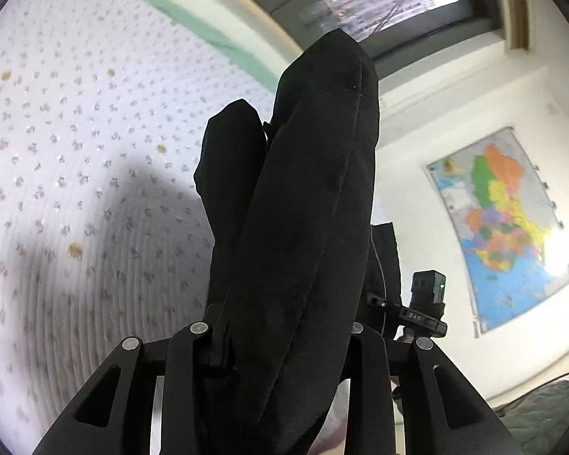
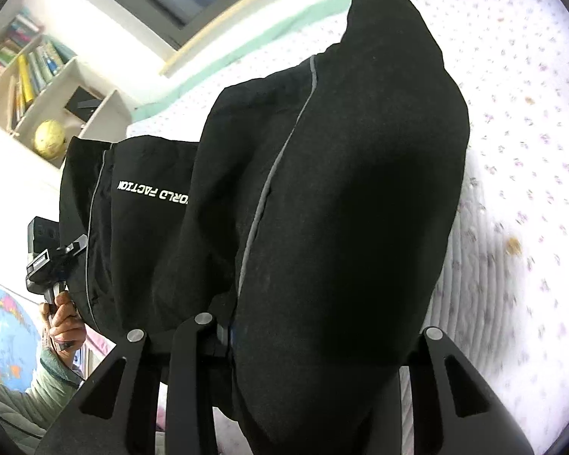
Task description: Fold large clothes
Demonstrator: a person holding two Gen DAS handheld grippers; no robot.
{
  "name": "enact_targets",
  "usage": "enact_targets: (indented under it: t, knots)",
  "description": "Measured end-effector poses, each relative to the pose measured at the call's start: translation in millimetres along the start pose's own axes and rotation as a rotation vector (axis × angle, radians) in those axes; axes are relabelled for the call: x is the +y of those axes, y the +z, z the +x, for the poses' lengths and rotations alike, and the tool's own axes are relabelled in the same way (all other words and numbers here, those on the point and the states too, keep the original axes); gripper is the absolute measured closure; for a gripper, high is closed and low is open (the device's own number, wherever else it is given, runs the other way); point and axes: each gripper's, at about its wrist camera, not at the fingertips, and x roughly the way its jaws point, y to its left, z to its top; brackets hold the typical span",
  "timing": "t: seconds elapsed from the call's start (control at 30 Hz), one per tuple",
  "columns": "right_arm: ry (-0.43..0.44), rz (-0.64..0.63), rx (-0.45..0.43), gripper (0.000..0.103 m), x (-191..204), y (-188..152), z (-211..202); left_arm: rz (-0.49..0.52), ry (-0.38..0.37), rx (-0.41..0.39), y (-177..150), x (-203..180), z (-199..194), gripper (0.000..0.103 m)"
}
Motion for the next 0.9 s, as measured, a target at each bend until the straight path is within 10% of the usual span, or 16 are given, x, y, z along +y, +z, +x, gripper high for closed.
enact_targets:
  t: [0.27, 0.57, 0.77, 0.9]
  knots:
    - [-0.079, -0.032, 0.064, 0.063, 36.8, -41.5, -20.7, -0.043, -0.008, 0.048, -49.0, 26.9, -38.8, 0.070]
    - [-0.166, -0.066, 0.129, 0.062, 18.3, -82.0, 48.0, -0.119, 0.035, 0.053, -100.2, 117.0, -36.0, 0.070]
    - [-0.120, -0.043, 0.100, 0.056, -10.3, -90.0, 62.8, -0.177, -0.067, -0.075, -109.4, 174.2, -44.2, 0.071]
    - [-0.081, 0.009, 0.075, 0.043, -32.4, -105.5, 72.4, -0.172, 0.012, -0.033, -115.4, 194.3, -21.7, 0.072]
